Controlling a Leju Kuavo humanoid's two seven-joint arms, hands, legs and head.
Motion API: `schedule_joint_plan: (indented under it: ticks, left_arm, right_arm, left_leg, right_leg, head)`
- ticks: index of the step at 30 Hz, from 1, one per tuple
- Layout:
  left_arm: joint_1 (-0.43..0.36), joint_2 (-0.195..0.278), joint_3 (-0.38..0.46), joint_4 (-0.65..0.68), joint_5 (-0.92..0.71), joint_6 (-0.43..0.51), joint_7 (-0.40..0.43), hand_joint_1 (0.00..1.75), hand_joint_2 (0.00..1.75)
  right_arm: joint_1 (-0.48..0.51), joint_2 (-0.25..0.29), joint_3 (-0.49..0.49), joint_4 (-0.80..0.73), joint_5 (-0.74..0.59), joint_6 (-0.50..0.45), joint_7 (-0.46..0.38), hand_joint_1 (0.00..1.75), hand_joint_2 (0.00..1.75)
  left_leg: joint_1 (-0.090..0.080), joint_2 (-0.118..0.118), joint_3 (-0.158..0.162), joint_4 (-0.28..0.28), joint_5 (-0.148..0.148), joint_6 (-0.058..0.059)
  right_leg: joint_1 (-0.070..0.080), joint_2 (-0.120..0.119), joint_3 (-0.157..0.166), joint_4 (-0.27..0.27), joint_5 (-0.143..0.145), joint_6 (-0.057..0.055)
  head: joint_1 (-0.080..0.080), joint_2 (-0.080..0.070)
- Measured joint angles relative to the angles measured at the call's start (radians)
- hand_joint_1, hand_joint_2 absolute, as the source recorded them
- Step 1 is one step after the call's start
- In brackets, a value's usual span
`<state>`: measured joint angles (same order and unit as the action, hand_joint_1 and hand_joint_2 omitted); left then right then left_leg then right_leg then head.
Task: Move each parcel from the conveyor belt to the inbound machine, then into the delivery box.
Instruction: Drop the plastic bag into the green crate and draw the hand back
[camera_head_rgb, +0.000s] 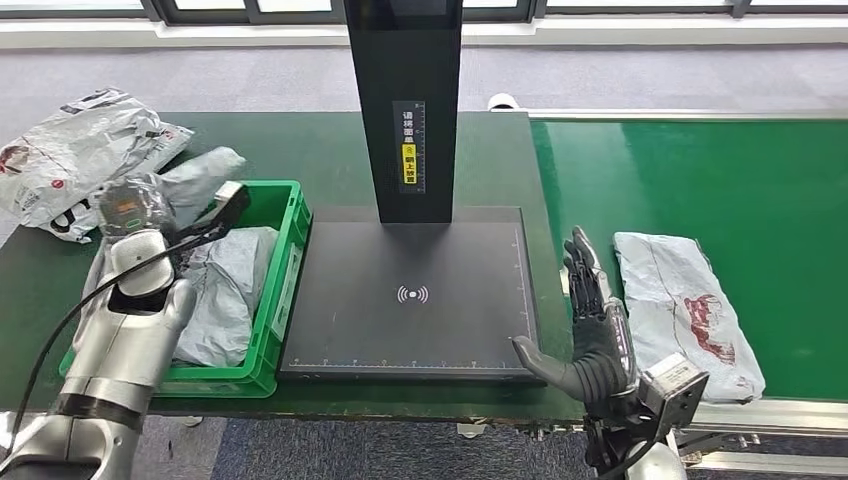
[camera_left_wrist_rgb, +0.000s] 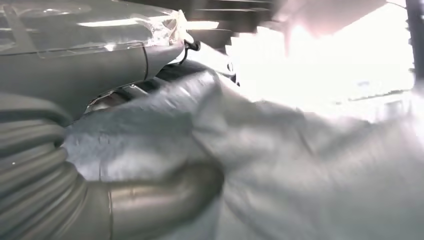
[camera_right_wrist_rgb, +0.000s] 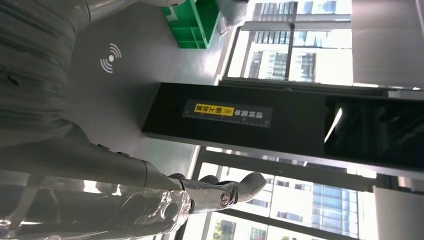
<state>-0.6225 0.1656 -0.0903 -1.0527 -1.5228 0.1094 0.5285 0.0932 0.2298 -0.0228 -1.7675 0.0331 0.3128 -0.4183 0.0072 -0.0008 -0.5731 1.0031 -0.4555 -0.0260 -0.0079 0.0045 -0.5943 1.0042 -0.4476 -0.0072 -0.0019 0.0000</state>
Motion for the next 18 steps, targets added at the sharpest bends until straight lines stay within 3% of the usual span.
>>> schedule_joint_plan:
  ticks: [4,10,14,18]
  left_arm:
    - [-0.065,-0.047,-0.015,0.179,0.0,0.056,-0.112,0.0,1.75]
    - [-0.124,-0.097,-0.018,0.272,0.0,0.087,-0.166,0.0,1.75]
    - [-0.136,-0.111,-0.018,0.292,0.0,0.087,-0.177,0.0,0.0]
    - [-0.144,-0.127,-0.002,0.304,0.005,0.087,-0.228,0.0,0.0]
  right_arm:
    - [-0.011,0.008,-0.014,0.0,0.003,0.018,0.008,0.0,1.75]
    - [-0.011,0.012,-0.031,0.0,0.001,0.025,0.01,0.0,1.75]
    - [-0.011,0.012,-0.038,0.0,0.001,0.025,0.01,0.0,1.75]
    - [-0.011,0.012,-0.039,0.0,0.001,0.022,0.009,0.0,1.75]
  left_leg:
    - [0.0,0.0,0.0,0.0,0.0,0.0]
    - [0.0,0.0,-0.002,0.0,0.0,0.0]
    - [0.0,0.0,-0.002,0.0,0.0,0.0]
    - [0.0,0.0,-0.002,0.0,0.0,0.0]
  right_leg:
    - [0.0,0.0,0.0,0.0,0.0,0.0]
    - [0.0,0.0,-0.001,0.0,0.0,0.001]
    - [0.0,0.0,-0.001,0.0,0.0,0.0]
    - [0.0,0.0,-0.001,0.0,0.0,0.0]
  head:
    - [0.0,0.0]
    - [0.0,0.0]
    - [0.0,0.0]
    - [0.0,0.0]
